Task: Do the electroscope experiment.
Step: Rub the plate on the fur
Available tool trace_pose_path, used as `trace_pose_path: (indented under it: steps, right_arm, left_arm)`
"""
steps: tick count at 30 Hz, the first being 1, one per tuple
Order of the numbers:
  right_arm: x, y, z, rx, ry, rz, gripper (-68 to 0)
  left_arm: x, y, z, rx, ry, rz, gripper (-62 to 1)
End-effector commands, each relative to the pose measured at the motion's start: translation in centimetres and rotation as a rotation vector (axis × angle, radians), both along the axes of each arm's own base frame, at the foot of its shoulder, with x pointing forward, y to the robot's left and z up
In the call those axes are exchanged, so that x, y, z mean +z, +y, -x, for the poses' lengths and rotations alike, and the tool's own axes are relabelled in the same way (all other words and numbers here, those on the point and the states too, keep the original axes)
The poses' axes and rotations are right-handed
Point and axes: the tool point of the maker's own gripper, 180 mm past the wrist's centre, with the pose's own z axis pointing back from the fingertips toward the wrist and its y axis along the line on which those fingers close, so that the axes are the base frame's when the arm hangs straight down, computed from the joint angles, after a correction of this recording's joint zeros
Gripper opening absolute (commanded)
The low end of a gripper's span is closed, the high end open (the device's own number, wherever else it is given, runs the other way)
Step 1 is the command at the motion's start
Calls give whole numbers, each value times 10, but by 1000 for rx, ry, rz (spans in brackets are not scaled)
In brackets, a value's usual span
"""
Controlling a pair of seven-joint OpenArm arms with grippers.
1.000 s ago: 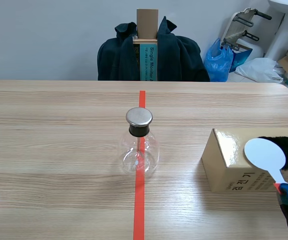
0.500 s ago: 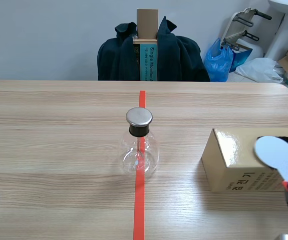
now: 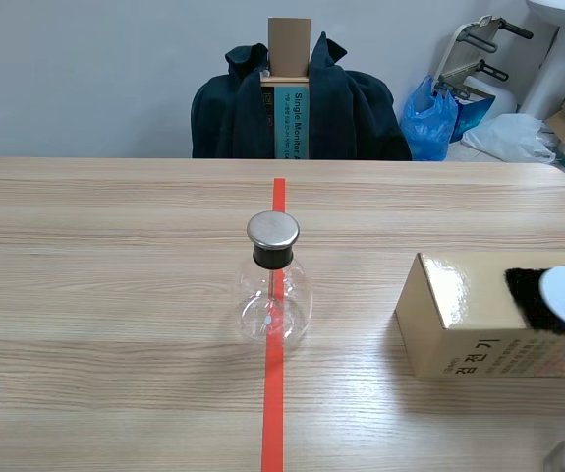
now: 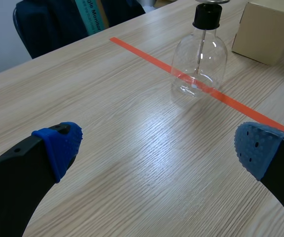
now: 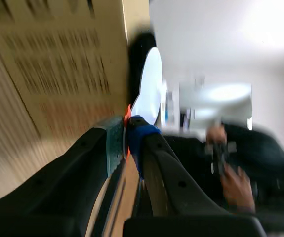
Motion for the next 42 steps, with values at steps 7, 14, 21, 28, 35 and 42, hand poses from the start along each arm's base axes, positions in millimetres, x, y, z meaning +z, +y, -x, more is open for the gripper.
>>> trace_pose_path:
  steps: [7,14,21,28,35,42]
  right_arm:
    - [12,42,4,261,-57,26,-668]
    - [14,-4,-4,2,-60,36,-668]
    - [11,43,2,231,-57,3,-668]
    - [12,-3,-4,-4,-58,29,-668]
    - [10,35,0,178,-56,1,-668]
    - [10,35,0,180,-56,0,-668]
  left_arm:
    - [7,-2,-2,-3,-23,19,14]
    - [7,-2,-2,-3,-23,19,14]
    - [7,-2,-2,-3,-23,19,14]
    - [7,-2,-2,-3,-23,19,14]
    - [7,-3,-2,-4,-22,18,14]
    - [4,-4,0,-15,-17,5,14]
